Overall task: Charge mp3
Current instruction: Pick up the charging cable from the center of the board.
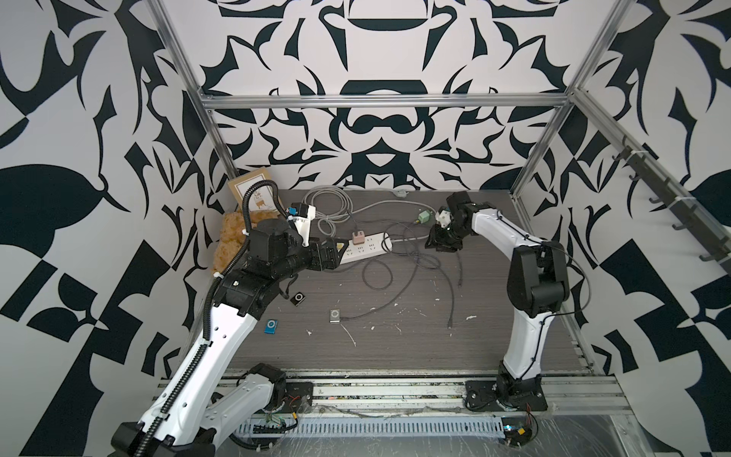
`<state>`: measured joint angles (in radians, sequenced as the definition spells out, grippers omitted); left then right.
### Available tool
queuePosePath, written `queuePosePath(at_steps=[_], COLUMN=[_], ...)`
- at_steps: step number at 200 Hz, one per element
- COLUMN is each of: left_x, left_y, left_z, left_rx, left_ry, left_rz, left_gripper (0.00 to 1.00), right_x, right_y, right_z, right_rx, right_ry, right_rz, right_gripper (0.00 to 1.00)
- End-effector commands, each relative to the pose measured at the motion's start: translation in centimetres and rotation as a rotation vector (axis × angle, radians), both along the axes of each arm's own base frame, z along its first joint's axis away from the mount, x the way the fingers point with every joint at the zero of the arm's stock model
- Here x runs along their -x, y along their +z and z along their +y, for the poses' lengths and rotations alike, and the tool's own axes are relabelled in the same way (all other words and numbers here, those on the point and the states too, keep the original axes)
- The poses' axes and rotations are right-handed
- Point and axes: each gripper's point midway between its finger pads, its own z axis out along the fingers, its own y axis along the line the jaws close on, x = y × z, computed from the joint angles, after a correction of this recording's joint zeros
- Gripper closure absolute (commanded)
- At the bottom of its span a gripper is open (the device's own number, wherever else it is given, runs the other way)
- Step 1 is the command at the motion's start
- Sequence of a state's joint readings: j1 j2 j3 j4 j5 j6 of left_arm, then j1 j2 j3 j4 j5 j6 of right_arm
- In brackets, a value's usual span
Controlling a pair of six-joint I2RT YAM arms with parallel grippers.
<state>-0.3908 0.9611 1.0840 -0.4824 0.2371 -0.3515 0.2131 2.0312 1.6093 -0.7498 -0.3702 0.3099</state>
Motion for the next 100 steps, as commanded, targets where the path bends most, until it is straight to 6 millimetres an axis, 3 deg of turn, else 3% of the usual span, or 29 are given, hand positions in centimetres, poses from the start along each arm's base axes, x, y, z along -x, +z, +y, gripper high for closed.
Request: queuePosePath(at_steps=[1,40,69,100], left_x=[0.2,0.2,0.4,0.5], left_y=[0.2,-0.6,-0.8,-0.8], left_z=[-0.3,0.1,0.3,0.5], left_rx=[0.023,0.014,0.006,0.002], left_ry=[-0.013,0.008,0.014,0.022], left_rz=[-0.016,-0.004,0.006,0.001], left_gripper=[0.02,0.01,0.01,0.01], right_x=[-2.5,-4.7,-5.9,-6.6], right_y=[3.0,1.0,-0.4,-1.1], right_z=[2.3,2.2,1.3,2.0], right_rx=[-0.088,-0.054,0.009,-0.014], right_ry=[0.061,0.04,0.008,-0.004], right_rz=[-0.123,-0.128,-0.128,-0.134], right_gripper=[0.55,0.59,0.68,0.69])
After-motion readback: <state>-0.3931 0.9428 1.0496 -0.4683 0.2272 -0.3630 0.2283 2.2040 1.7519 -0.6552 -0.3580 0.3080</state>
